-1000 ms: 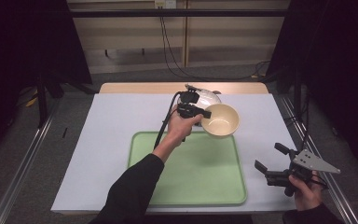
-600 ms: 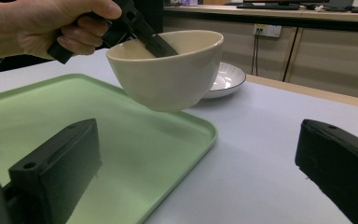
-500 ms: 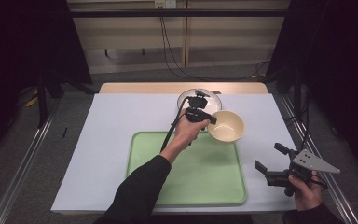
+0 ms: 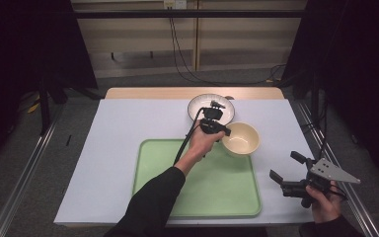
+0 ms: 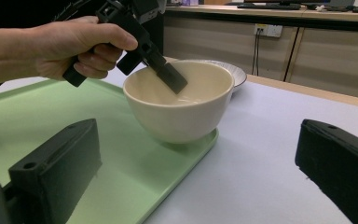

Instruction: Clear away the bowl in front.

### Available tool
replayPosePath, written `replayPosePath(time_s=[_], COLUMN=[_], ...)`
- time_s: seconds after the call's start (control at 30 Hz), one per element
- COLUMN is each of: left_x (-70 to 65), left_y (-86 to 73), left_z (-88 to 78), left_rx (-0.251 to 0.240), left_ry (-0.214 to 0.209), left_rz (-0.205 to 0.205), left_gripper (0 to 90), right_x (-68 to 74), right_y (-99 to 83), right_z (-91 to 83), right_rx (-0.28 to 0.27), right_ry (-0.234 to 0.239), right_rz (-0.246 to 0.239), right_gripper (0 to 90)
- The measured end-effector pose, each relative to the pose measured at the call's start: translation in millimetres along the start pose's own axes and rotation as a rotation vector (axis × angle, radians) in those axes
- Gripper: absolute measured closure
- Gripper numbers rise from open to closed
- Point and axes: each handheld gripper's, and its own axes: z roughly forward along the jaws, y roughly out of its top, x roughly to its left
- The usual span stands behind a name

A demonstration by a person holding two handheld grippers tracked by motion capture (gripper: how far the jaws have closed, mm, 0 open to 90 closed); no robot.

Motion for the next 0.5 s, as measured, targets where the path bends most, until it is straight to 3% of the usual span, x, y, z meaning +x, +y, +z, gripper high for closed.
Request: replayPosePath(time_s=[0.13, 0.17, 0.2, 0.3, 0.43, 0.47, 0.5], left_x=[7.0, 6.2, 7.4, 4.9, 5.7, 6.3, 7.8], left_y=[-3.8, -4.7, -5.2, -5.9, -5.5, -6.0, -6.3], left_z=[4.9, 6.6, 6.4, 8.5, 8.7, 9.5, 9.1], left_rx=[0.027, 0.017, 0.033, 0.015, 0.018, 0.011, 0.014], left_ry=[0.002, 0.007, 0.012, 0.01, 0.015, 0.01, 0.005], left_rz=[0.01, -0.008, 0.011, -0.007, 0.007, -0.014, -0.009], left_gripper=[82.1, 82.1, 81.8, 81.4, 81.5, 81.7, 81.5], right_x=[0.3, 0.0, 0.2, 0.0, 0.1, 0.0, 0.1], right_y=[-0.1, -0.1, -0.1, -0.1, -0.1, -0.1, -0.2], right_z=[0.1, 0.1, 0.0, 0.5, 0.2, 0.1, 0.4], right_rx=[0.002, 0.0, 0.002, 0.001, 0.001, 0.002, 0.002], right_ry=[0.0, -0.001, 0.003, 0.004, 0.004, 0.002, 0.008], right_rz=[0.005, 0.0, 0.004, 0.003, 0.003, 0.002, 0.003], right_gripper=[0.0, 0.0, 0.0, 0.0, 0.0, 0.0, 0.0])
